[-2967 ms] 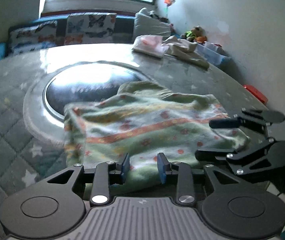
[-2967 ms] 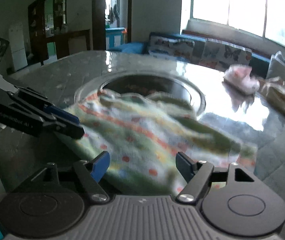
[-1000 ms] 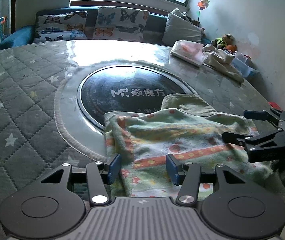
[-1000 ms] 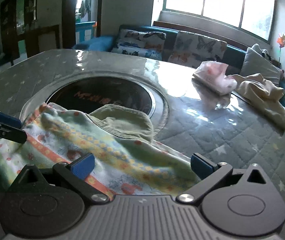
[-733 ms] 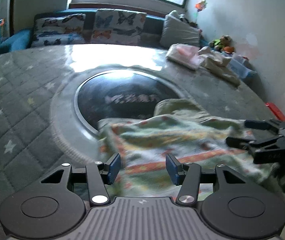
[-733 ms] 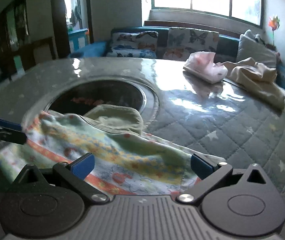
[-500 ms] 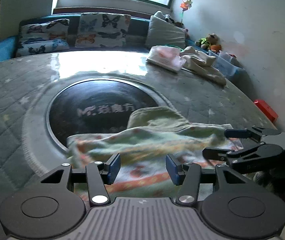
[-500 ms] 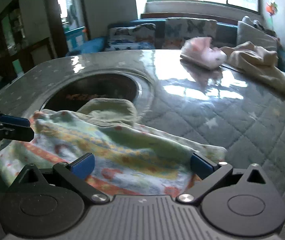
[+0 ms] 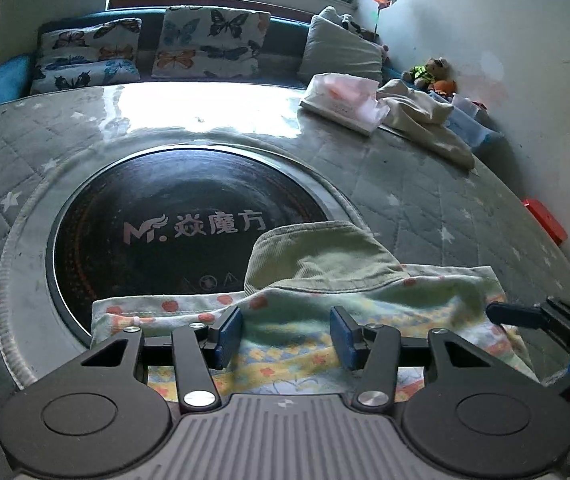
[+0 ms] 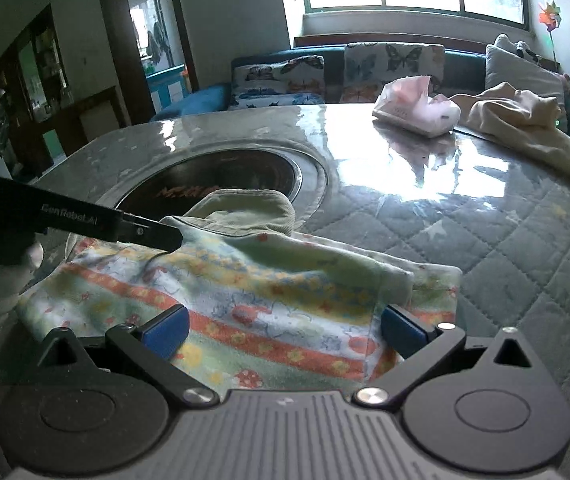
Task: Fold clothes
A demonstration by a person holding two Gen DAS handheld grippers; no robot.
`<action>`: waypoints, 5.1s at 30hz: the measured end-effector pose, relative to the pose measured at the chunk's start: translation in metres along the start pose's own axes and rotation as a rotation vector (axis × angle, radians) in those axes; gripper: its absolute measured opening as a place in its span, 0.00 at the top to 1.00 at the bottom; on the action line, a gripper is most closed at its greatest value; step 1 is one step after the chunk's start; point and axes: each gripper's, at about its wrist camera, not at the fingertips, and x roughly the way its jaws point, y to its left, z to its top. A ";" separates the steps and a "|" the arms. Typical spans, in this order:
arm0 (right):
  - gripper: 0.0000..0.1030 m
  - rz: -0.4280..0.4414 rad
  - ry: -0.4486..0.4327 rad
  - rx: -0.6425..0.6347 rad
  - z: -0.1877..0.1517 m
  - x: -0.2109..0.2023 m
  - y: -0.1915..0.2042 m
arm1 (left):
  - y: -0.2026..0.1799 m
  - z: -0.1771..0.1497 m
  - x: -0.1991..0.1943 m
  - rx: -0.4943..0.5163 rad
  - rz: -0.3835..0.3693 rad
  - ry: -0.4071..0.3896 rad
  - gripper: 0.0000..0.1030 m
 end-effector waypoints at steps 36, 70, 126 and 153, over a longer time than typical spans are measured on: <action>0.01 0.216 0.006 -0.350 0.021 -0.016 0.136 | 0.077 -0.023 -0.098 -0.118 0.210 -0.148 0.00; 0.90 0.349 -0.025 -0.367 0.034 -0.012 0.164 | 0.096 -0.028 -0.069 -0.524 -0.107 0.053 0.25; 0.91 -0.064 -0.112 0.184 0.006 -0.028 -0.035 | 0.048 -0.006 -0.051 -0.300 -0.054 0.082 0.88; 0.92 -0.398 -0.245 0.129 0.021 -0.131 -0.106 | -0.103 0.060 0.007 -0.042 -0.212 0.064 0.89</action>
